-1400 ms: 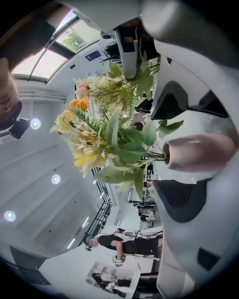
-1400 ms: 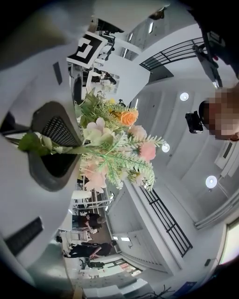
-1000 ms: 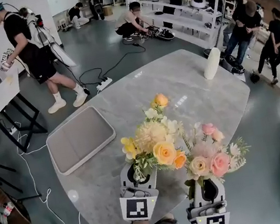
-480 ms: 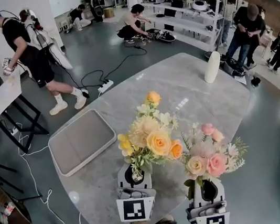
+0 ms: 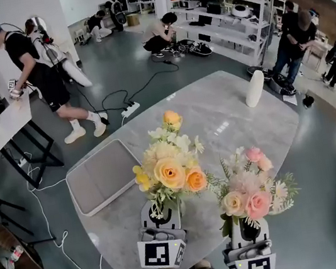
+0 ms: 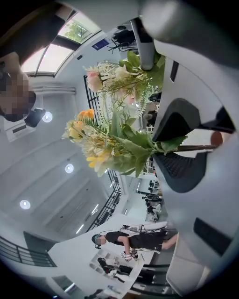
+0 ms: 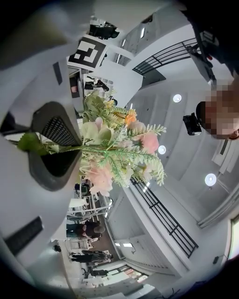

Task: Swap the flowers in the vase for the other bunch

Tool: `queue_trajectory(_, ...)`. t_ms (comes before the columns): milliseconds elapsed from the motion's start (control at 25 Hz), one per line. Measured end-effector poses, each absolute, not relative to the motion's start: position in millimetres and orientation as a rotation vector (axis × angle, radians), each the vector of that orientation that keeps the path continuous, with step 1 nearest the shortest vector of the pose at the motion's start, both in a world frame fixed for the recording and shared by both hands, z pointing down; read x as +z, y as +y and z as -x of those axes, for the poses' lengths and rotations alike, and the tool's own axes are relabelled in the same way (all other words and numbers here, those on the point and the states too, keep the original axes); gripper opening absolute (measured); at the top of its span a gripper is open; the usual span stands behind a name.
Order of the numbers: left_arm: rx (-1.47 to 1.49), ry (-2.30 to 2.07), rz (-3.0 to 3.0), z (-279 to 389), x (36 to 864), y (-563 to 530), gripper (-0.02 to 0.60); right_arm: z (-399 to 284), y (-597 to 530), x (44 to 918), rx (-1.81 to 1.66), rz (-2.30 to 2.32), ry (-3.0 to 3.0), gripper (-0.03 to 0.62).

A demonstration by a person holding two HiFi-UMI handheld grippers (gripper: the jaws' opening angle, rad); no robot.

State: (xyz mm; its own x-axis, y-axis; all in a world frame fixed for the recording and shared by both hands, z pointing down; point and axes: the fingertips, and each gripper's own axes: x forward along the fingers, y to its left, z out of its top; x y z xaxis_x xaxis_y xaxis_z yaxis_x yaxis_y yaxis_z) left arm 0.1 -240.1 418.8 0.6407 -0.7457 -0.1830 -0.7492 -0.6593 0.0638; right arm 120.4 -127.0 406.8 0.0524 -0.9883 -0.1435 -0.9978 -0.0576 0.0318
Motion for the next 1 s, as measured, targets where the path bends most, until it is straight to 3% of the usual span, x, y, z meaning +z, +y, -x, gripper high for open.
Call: queue_trajectory(1000,0.538,1.221,2.876,20.2,329.1,-217.0,0.072,-99.7,-124.1,327.5,0.256,2.114,2.112,0.038)
